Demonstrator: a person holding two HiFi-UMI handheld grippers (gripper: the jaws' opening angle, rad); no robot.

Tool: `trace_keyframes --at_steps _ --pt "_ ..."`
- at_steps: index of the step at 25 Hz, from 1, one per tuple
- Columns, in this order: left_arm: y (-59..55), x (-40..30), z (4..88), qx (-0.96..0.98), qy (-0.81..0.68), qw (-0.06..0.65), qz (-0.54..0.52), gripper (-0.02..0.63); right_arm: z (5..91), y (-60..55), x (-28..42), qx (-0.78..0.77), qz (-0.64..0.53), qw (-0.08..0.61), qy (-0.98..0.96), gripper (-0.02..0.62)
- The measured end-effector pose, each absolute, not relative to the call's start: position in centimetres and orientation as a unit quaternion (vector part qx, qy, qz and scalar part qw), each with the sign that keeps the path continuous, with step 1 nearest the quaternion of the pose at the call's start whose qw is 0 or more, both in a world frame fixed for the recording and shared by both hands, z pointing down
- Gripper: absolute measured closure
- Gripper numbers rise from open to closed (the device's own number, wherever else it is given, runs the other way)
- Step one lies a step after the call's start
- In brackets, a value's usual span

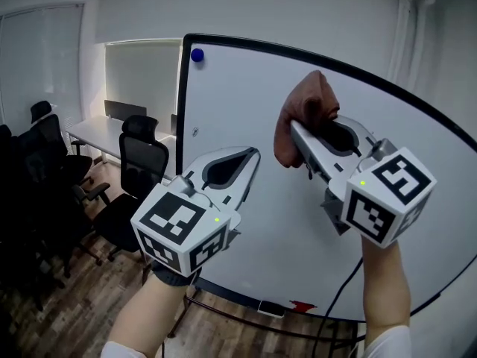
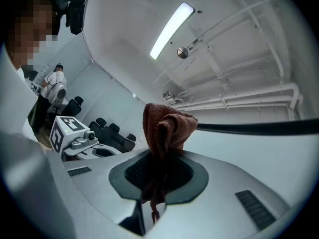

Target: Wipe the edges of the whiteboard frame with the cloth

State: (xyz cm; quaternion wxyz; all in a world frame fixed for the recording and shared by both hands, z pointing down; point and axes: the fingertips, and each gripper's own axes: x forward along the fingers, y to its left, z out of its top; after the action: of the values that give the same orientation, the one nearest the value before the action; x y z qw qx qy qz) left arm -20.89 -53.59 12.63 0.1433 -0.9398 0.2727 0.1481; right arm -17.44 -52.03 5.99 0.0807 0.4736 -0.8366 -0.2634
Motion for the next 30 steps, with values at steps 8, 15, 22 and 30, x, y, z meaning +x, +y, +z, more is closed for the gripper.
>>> trace_keyframes --at_steps 8,15,22,30 --pt "-48.9 -17.8 17.6 -0.939 0.285 0.162 0.100 0.597 13.1 -47.4 -14.3 0.442 -0.227 0.061 -0.866 0.541" --pt "-44.2 -14.8 23.7 -0.943 0.284 0.144 0.093 0.597 21.5 -43.1 -10.9 0.418 -0.166 0.054 -0.891 0.541" --pt "-40.8 -11.9 31.2 -0.949 0.291 0.088 0.081 0.597 32.0 -39.4 -8.0 0.413 -0.106 0.073 -0.902 0.541" --pt "-38.9 -9.6 36.7 -0.948 0.308 0.027 0.077 0.597 38.0 -37.5 -5.5 0.424 -0.063 0.078 -0.900 0.541"
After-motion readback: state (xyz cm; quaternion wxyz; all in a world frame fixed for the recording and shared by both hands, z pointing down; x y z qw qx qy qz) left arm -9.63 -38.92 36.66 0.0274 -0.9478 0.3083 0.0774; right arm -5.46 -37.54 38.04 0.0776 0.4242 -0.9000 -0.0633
